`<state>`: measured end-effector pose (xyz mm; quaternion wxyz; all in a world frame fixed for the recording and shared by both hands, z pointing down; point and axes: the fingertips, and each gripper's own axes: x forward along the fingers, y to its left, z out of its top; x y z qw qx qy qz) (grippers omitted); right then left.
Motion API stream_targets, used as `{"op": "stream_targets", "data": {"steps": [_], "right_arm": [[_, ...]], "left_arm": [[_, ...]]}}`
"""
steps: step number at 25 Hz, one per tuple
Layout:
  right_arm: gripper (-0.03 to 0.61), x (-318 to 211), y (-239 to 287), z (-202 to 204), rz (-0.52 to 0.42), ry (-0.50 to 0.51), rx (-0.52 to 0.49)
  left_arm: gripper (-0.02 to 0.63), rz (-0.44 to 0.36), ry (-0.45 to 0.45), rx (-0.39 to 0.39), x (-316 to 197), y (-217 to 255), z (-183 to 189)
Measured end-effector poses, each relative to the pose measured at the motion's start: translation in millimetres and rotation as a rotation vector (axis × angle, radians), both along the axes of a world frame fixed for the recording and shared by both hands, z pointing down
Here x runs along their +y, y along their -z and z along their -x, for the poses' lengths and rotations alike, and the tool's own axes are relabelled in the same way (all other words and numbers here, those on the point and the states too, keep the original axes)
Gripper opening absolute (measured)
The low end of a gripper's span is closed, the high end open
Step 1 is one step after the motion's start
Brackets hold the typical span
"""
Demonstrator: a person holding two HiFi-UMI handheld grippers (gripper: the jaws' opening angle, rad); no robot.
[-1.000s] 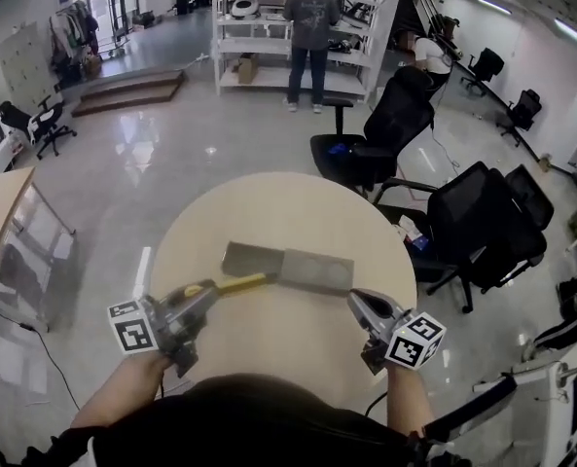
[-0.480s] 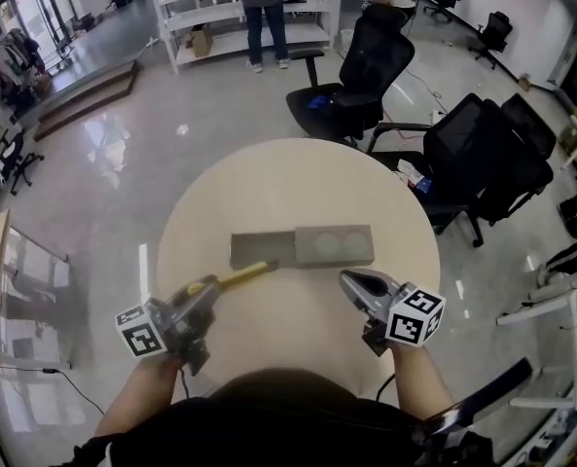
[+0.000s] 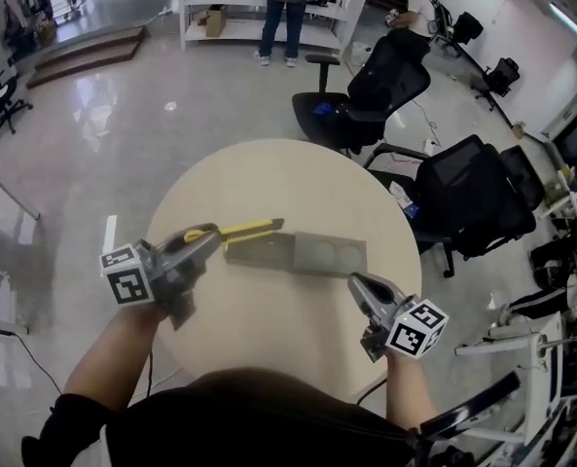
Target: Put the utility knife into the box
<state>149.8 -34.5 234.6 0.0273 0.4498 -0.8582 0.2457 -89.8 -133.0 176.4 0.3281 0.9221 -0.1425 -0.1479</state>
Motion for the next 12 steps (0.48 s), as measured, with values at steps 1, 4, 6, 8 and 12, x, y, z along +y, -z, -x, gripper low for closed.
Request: {"op": "stream_targets", "data": {"steps": [1, 4, 6, 8, 12], "right_arm": [[0.015, -5, 1, -1, -0.01, 0.01, 0.012], [0.015, -22, 4, -8, -0.033, 0.033, 0.038], [0.015, -38, 5, -18, -0.049, 0.033, 0.04], [0.015, -56, 1, -29, -0.061, 0.025, 0.034], [0.015, -90, -25, -49, -0.047, 0.008, 0.02]], "left_arm": [[0.067, -0.002, 0.006, 0.0, -3, 1, 0], [0.067, 0.009, 0.013, -0.017, -9, -7, -6], [0.067, 0.029, 0.006, -0.042, -14, -20, -16], [0.067, 0.06, -0.005, -0.067, -22, -39, -28], [0.067, 0.133, -0.033, -0.1, -39, -85, -47]]}}
